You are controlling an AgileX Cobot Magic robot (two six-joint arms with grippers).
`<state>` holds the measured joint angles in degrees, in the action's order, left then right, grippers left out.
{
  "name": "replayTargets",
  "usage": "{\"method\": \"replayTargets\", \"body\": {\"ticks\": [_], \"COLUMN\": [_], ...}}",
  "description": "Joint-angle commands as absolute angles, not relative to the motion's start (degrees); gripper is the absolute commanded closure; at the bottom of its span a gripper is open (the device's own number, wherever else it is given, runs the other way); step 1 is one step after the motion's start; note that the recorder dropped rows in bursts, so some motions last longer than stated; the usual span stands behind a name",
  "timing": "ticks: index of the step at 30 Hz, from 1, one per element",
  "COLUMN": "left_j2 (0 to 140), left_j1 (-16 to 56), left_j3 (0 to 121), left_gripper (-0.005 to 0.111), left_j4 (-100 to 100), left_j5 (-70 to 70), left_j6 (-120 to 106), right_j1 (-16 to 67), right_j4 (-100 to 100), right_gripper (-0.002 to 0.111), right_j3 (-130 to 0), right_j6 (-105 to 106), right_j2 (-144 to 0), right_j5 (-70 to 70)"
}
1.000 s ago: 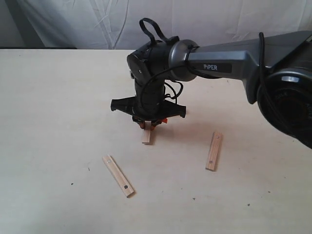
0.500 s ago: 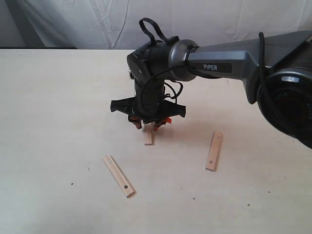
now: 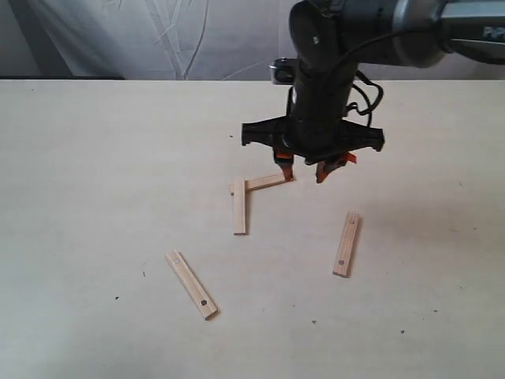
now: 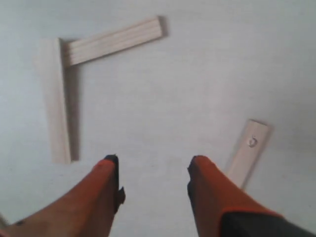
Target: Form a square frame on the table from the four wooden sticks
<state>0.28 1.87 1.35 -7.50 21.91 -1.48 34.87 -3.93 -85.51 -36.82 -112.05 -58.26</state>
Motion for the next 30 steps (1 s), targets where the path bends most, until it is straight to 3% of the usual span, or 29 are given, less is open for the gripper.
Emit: {"method": "replayTargets", "body": {"ticks": [1,10,19,30], "left_j2": [0.00,0.00,0.00,0.00], "left_j1": [1.80,1.80,1.80,1.80], "left_j3": [1.13,1.13,1.13,1.13], "left_gripper": [0.107,0.107,0.107,0.107], "left_j4": [-7.57,-7.57,-9.83,-3.09], "left_j5": [21.08,21.08,19.52,-6.29], "left_j6": [-1.45,-1.45,-1.91,-1.26], "right_j1": [31.68,28.62,28.62,28.62], "right_j4": [-4.41,-1.20,0.69,0.00], "right_gripper": [0.063,0.063,0.063,0.063], "right_j3": [-77.37,-63.74,-58.96,-58.96], "right_j6": [-35.91,-35.91,-35.91,-36.13], "right_j2": [-107.01,-102.47,-102.60,-106.71], "right_j5": [-54.99,-46.48,-38.15,-36.99]}}
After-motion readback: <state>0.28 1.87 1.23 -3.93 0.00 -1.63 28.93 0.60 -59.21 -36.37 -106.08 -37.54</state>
